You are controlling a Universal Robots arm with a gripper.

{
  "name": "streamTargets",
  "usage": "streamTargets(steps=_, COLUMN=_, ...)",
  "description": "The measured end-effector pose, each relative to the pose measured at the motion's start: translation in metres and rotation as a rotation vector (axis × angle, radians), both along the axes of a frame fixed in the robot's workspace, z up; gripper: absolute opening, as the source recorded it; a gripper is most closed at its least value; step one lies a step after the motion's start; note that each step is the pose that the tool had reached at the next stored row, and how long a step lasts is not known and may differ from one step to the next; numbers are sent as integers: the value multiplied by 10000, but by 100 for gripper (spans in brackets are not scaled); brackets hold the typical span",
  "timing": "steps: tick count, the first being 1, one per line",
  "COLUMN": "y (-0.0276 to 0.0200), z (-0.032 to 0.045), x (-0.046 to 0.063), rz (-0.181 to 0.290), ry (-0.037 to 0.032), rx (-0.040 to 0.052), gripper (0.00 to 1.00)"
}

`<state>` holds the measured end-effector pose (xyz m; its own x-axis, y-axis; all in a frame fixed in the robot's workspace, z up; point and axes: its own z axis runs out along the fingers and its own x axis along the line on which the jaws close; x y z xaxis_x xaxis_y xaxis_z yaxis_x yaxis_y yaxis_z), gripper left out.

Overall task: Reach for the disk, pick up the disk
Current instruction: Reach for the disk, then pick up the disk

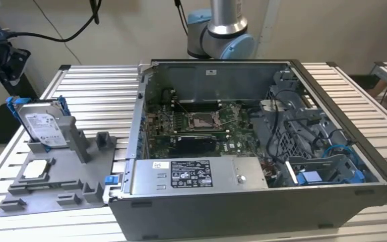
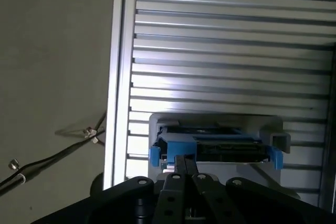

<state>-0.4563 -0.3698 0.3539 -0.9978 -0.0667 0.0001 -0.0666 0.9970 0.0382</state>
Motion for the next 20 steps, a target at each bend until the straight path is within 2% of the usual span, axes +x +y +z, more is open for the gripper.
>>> streamTargets(steps=8, y=0, z=0, x=0, rz=860, ry=-1, rx=0, gripper=0)
streamTargets(steps=20, y=0, z=0, x=0, rz=2549, ry=0, rx=0, gripper=0)
